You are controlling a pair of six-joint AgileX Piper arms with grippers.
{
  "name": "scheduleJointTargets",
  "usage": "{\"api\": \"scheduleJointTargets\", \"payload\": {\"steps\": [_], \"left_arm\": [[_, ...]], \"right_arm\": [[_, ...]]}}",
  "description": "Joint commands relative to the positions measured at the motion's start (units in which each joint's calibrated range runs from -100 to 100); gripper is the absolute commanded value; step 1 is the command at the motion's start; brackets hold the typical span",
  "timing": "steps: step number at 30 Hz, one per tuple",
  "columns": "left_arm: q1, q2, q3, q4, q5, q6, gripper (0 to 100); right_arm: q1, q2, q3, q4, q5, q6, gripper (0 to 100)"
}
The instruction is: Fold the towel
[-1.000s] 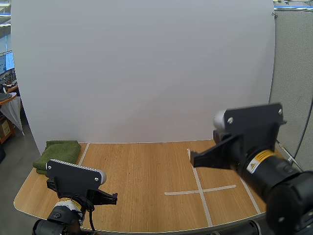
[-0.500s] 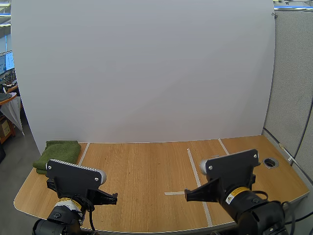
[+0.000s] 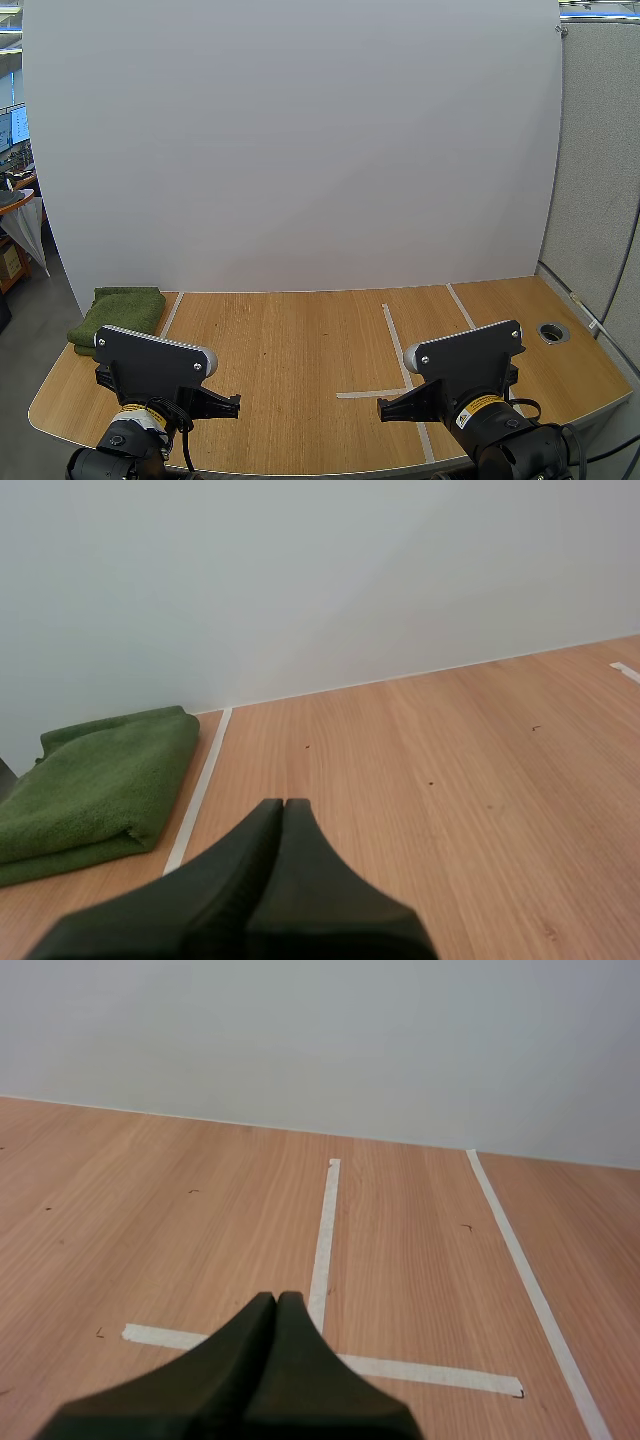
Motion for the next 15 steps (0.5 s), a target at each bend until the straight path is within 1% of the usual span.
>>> {"api": "scheduleJointTargets", "payload": {"steps": [1,15], "left_arm": [[-0.16,-0.23,0.10,0.08,-0.08,-0.32,0],[-0.16,-0.23,0.10,0.08,-0.08,-0.32,0]], "right_arm": [[-0.24,-0.42,0.00,-0.30,-1.10,0.40,0],[-0.68,-0.42,0.00,0.00,-0.73,1.56,0]]}}
